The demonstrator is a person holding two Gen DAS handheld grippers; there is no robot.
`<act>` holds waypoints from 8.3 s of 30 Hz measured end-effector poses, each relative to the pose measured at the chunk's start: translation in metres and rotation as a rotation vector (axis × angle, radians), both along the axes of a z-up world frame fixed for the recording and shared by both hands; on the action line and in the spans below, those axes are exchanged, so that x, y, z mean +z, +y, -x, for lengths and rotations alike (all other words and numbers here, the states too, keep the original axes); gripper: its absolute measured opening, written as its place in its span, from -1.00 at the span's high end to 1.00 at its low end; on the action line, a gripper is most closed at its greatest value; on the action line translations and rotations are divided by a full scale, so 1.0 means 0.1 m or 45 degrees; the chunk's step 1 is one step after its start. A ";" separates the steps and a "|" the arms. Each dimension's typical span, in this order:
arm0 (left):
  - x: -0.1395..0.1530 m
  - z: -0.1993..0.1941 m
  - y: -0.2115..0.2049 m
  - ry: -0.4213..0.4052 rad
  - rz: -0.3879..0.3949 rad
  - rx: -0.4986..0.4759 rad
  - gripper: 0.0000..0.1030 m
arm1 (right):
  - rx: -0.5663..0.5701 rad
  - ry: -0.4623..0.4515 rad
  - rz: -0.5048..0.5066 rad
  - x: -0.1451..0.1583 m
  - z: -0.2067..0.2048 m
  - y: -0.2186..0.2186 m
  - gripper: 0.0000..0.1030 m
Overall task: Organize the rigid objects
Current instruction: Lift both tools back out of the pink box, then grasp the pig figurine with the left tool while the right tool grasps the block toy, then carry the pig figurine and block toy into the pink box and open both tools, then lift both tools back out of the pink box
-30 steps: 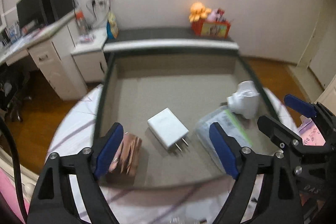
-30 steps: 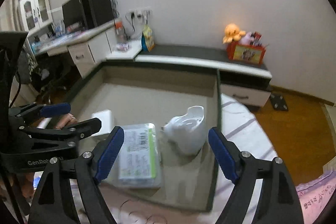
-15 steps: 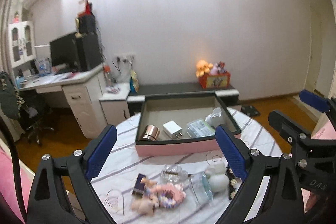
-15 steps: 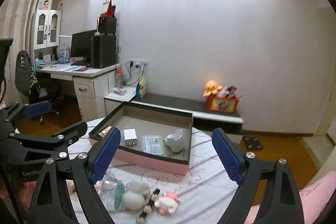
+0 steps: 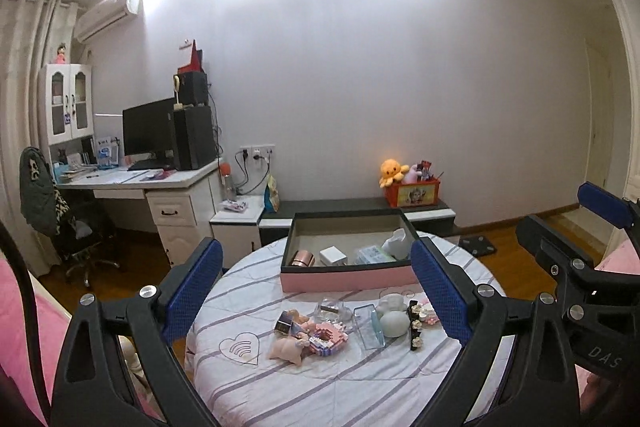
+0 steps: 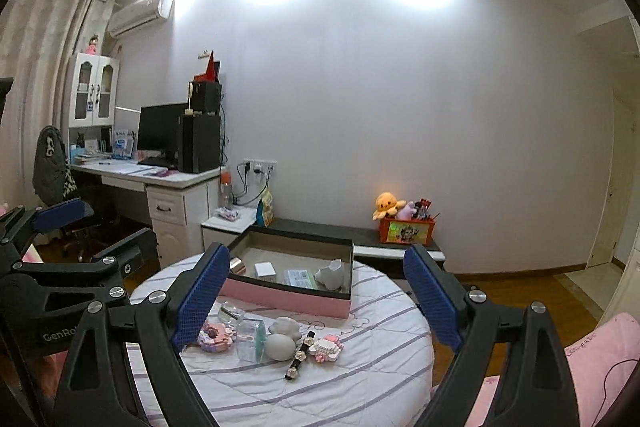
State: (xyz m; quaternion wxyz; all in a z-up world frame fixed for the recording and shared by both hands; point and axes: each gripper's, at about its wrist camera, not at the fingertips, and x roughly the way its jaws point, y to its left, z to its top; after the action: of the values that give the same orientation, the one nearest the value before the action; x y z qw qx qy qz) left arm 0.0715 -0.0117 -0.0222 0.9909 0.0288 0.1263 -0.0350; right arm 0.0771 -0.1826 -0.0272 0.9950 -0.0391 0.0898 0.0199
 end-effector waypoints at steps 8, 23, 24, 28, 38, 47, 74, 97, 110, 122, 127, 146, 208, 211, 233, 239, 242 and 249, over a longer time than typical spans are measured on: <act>0.05 0.11 0.04 -0.049 -0.017 0.038 -0.89 | 0.017 -0.043 -0.011 0.06 0.15 -0.01 -0.75; -0.02 0.04 0.03 -0.011 -0.003 0.031 -0.92 | 0.016 -0.018 -0.008 -0.03 0.14 0.01 -0.75; -0.04 0.02 0.03 -0.006 -0.004 0.035 -0.94 | 0.016 -0.016 -0.009 -0.03 0.14 0.02 -0.75; -0.16 -0.11 0.05 0.046 0.002 0.026 -0.99 | 0.025 0.018 -0.016 -0.10 0.06 0.01 -0.75; -1.01 -0.70 0.23 0.380 0.070 -0.017 -0.99 | 0.043 0.270 -0.025 -0.73 -0.47 -0.03 -0.75; -1.68 -1.16 0.36 0.625 0.044 0.059 -0.99 | 0.006 0.546 -0.069 -1.49 -1.01 -0.26 -0.75; -2.14 -1.85 0.62 0.712 0.073 0.073 0.01 | -0.067 0.711 -0.134 -1.94 -1.73 -0.60 -0.75; -2.09 -1.55 0.64 0.731 0.193 -0.050 0.18 | 0.041 0.868 -0.197 -2.08 -2.23 -0.60 -0.18; -1.68 -1.23 0.38 0.558 0.135 -0.089 0.18 | 0.088 0.723 -0.248 -1.88 -1.74 -0.63 -0.18; -1.16 -1.11 0.01 0.345 0.184 -0.135 0.19 | 0.222 0.451 -0.220 -1.28 -1.46 -0.14 -0.19; -1.06 -1.08 0.00 0.302 0.190 -0.124 0.19 | 0.238 0.421 -0.227 -1.18 -1.41 -0.08 -0.19; -0.81 -1.78 -0.12 0.244 0.116 -0.104 0.19 | 0.257 0.326 -0.184 -0.81 -1.83 0.01 -0.19; 0.15 0.25 0.29 -0.118 0.077 -0.012 -0.94 | 0.131 -0.063 -0.049 0.12 0.16 0.10 -0.73; 0.17 0.31 0.29 -0.134 0.068 -0.008 -0.95 | 0.134 -0.087 -0.048 0.14 0.24 0.11 -0.73; 0.09 0.24 0.24 -0.120 0.052 0.015 -0.97 | 0.133 -0.064 -0.071 0.05 0.23 0.08 -0.73; -0.04 0.10 0.27 -0.053 0.063 -0.013 -1.00 | 0.139 -0.015 -0.086 -0.06 0.11 0.06 -0.73; -0.21 -0.09 0.30 0.037 0.076 -0.041 -0.99 | 0.141 0.040 -0.086 -0.18 -0.02 0.06 -0.73; -0.89 -0.69 0.35 0.364 0.151 -0.062 -1.00 | 0.155 0.278 -0.127 -0.72 -0.54 -0.06 -0.73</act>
State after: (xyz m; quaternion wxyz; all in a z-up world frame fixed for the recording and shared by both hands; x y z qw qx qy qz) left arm 0.1401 0.0236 -0.1108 0.9617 -0.0321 0.2630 -0.0701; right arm 0.1311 -0.1881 -0.0995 0.9769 0.0073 0.1941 0.0887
